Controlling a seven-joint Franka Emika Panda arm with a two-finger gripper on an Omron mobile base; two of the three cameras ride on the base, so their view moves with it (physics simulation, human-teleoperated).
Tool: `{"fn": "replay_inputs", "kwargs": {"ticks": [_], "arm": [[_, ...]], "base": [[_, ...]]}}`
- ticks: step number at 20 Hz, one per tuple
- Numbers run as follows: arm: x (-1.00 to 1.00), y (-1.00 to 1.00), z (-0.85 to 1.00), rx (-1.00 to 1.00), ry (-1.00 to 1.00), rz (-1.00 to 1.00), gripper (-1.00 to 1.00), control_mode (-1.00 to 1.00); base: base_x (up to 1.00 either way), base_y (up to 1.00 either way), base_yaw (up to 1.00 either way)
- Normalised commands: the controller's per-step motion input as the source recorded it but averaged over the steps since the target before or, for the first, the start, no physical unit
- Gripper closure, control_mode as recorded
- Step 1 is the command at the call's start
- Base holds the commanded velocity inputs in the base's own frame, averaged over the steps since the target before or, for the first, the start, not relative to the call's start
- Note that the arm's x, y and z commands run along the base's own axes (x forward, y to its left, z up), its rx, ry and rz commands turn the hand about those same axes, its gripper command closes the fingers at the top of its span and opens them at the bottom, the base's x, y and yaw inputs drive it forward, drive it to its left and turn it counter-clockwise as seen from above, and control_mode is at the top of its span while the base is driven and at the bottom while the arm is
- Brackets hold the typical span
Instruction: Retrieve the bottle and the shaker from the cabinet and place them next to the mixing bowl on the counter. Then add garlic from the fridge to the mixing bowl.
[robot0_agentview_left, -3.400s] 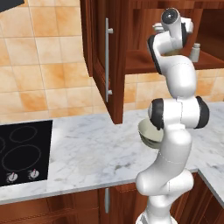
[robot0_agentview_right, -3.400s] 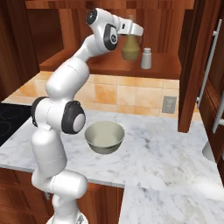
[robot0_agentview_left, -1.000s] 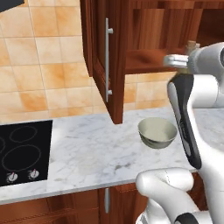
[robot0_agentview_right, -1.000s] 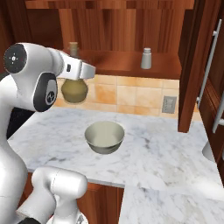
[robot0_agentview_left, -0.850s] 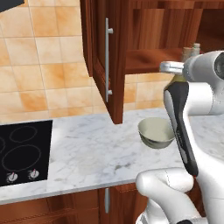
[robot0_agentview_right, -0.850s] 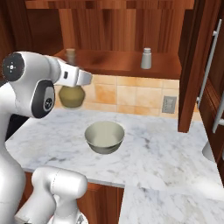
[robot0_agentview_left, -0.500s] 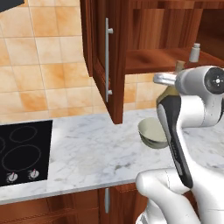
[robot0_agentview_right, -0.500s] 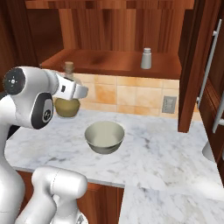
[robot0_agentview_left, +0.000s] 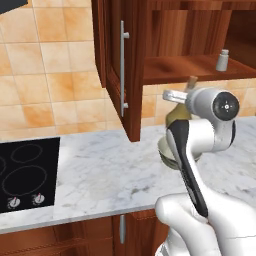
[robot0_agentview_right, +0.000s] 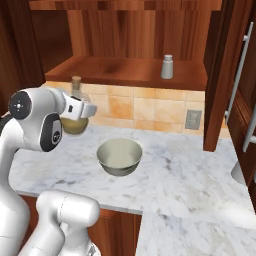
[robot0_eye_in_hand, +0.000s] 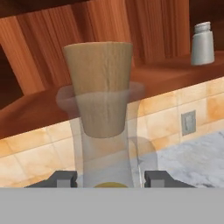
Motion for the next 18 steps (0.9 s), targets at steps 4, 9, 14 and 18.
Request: {"fn": "replay_inputs", "kwargs": {"ticks": [4,9,14,18], "arm": [[0.32,0.36,-0.28,0.00,0.00,0.00,1.00,-1.00],[0.22,0.11,-0.35,0.00,-0.01,-0.01,1.00,-1.00],[0.41,0.14,-0.45,0.00,0.00,-0.05,1.00,-1.00],[0.40,0.34,-0.46,-0.01,0.00,-0.10,1.00,-1.00]], "base": [[0.00,0.00,0.00],[0.00,0.00,0.00],[0.00,0.00,0.00],[0.00,0.00,0.00]]}}
